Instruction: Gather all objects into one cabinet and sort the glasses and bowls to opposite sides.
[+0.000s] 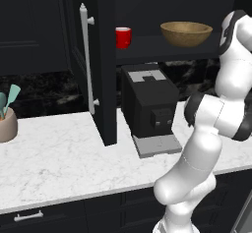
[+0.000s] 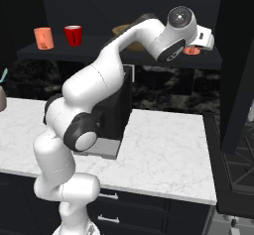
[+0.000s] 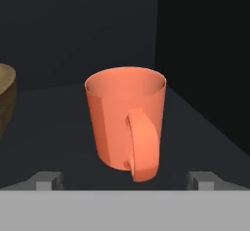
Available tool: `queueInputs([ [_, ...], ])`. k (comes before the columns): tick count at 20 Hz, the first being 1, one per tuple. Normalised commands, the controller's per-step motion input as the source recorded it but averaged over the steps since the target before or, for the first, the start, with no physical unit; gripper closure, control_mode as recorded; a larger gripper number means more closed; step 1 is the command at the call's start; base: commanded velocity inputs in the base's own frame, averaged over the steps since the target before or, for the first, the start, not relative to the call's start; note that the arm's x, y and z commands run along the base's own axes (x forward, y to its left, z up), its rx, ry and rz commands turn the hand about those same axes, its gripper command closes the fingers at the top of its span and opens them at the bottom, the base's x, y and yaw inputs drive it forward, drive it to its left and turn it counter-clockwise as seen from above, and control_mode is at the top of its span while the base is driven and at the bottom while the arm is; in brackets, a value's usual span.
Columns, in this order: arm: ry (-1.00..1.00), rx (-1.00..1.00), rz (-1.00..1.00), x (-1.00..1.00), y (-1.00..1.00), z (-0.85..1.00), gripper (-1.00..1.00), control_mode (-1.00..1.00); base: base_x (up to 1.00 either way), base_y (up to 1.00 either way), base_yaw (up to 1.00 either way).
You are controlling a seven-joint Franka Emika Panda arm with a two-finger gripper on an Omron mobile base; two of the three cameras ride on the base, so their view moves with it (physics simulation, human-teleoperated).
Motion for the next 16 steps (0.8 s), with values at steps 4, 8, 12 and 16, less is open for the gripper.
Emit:
queueInputs([
  [4,0.00,0.00,0.03,0.09,-0.15,-0.08,-1.00,-1.00,0.00,0.00,0.00],
  [8,0.00,0.00,0.03,0.05,-0.14,-0.07,-1.00,-1.00,0.00,0.00,0.00],
  [12,0.00,0.00,0.02,0.00,0.00,-0.16,-1.00,-1.00,0.00,0.00,0.00],
  [16,0.00,0.00,0.01,0.00,0.00,-0.22,-1.00,-1.00,0.00,0.00,0.00],
])
